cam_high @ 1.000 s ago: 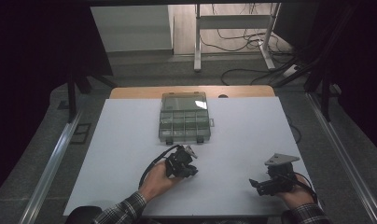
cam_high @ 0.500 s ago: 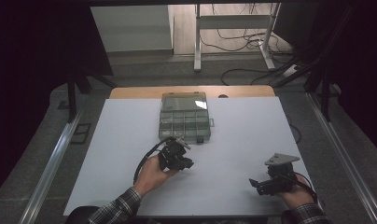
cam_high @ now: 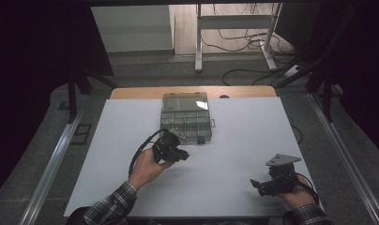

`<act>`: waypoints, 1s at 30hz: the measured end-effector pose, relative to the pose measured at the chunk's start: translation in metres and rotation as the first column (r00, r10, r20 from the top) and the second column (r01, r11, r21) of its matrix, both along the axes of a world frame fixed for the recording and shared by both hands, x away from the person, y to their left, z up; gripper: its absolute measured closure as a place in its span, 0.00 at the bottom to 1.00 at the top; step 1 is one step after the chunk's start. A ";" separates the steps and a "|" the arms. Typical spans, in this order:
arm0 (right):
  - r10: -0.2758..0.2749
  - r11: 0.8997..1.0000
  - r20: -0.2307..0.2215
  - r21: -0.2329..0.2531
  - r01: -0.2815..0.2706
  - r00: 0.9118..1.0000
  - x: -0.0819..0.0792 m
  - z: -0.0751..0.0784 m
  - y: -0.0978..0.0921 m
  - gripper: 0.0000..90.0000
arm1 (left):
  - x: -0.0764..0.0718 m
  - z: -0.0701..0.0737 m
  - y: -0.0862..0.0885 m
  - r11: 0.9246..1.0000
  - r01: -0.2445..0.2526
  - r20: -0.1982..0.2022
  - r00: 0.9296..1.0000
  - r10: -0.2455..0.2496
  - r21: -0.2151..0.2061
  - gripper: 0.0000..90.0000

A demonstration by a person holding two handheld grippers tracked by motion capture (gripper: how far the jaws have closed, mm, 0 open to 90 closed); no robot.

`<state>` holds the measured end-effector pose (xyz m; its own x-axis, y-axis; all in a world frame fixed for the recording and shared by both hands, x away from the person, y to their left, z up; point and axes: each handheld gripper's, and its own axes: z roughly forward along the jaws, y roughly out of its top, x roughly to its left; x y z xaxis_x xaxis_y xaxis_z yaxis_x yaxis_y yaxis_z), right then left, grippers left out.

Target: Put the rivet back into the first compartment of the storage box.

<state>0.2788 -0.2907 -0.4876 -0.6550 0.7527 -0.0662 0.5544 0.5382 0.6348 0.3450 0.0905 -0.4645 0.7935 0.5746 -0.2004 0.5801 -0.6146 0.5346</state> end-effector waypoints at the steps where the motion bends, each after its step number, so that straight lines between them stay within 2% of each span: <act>1: 0.000 1.000 0.000 0.000 0.000 1.000 0.000 0.000 0.000 0.00 | 0.002 0.002 0.002 1.000 -0.005 -0.002 1.000 0.005 -0.003 0.92; 8: 0.000 1.000 0.000 -0.002 0.000 1.000 0.000 0.000 0.000 0.00 | 0.015 0.014 0.016 0.999 -0.038 -0.006 0.999 0.038 -0.011 0.92; 20: 0.001 1.000 -0.001 -0.003 -0.001 1.000 0.000 0.000 0.000 0.00 | 0.038 0.030 0.028 0.997 -0.075 0.003 0.997 0.075 -0.007 0.92; 30: 0.003 1.000 -0.004 -0.007 -0.003 1.000 0.000 -0.001 0.000 0.00 | 0.059 0.034 0.039 0.992 -0.124 0.003 0.992 0.124 -0.003 0.92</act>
<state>0.2791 -0.2903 -0.4884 -0.6576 0.7502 -0.0691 0.5550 0.5444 0.6289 0.4037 0.1293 -0.4308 0.7168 0.6681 -0.1996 0.6500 -0.5366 0.5381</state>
